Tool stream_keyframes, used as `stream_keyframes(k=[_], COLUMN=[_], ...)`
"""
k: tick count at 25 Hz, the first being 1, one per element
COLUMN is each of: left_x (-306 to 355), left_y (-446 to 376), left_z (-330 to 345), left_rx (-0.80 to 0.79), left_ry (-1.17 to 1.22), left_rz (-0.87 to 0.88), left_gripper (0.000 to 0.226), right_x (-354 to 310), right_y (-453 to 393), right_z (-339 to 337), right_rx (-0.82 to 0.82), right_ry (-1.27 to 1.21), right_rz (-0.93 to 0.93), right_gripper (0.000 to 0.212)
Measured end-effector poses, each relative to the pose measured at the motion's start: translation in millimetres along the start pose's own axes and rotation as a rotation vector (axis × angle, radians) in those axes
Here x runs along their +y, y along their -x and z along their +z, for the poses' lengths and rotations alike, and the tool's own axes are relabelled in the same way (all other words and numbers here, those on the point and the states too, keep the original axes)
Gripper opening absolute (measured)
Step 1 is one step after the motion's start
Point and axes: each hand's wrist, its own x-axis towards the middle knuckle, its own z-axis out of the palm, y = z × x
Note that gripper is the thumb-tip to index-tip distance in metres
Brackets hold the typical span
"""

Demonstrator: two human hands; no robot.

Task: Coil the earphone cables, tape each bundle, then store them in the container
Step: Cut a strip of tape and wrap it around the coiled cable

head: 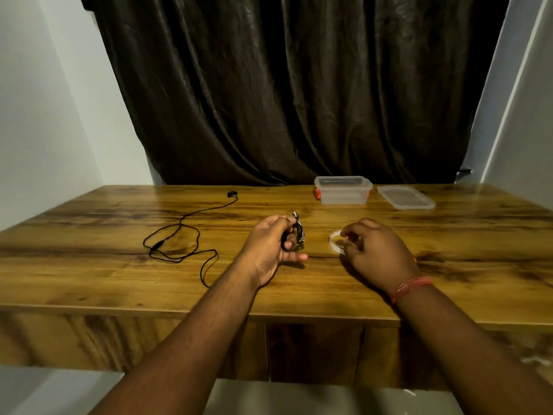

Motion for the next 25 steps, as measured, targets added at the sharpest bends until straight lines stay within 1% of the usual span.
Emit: stream_keyframes(k=[2,5,8,10,15,17,19,21,23,25], left_x=[-1.4,-3.8,-6.8,-9.1,-12.0,-11.2,-10.9,-11.5,-12.1,-12.5], left_y=[1.0,2.1,3.3,4.3,3.7,3.5,3.6,3.3,3.0,3.0], left_z=[1.0,2.8,3.5,4.2,6.6,5.9,5.5,5.6,5.9,6.1], left_rx=[-0.047,-0.155,-0.275,-0.327,-0.351,-0.335,-0.326,-0.320,-0.317,-0.323], left_ry=[-0.038,-0.104,-0.173,-0.204,-0.265,-0.265,-0.274,-0.282,-0.291,-0.302], left_rz=[-0.003,-0.029,-0.042,-0.038,-0.026,-0.020,-0.021,-0.018,-0.016,-0.020], left_gripper=[0.008,0.009,0.010,0.010,0.012,0.012,0.011,0.011,0.011,0.011], right_x=[-7.4,-15.8,-17.6,-17.7,-14.2,-11.8,-9.2,-7.8,-8.7,-11.7], right_y=[0.2,2.7,1.9,0.7,0.3,-0.5,-0.1,1.1,1.8,2.2], right_z=[0.5,2.7,5.5,7.6,6.6,7.1,8.4,8.5,6.3,4.2], right_rx=[0.074,0.055,0.059,0.045,-0.009,-0.060,-0.137,-0.190,-0.191,-0.178], right_ry=[-0.121,-0.192,-0.203,-0.255,-0.501,-0.593,-0.758,-0.897,-0.955,-0.971], right_rz=[-0.129,-0.293,-0.348,-0.357,-0.256,-0.211,-0.141,-0.077,-0.043,-0.020], right_gripper=[0.021,0.030,0.034,0.028,0.010,0.009,0.005,0.007,0.002,0.007])
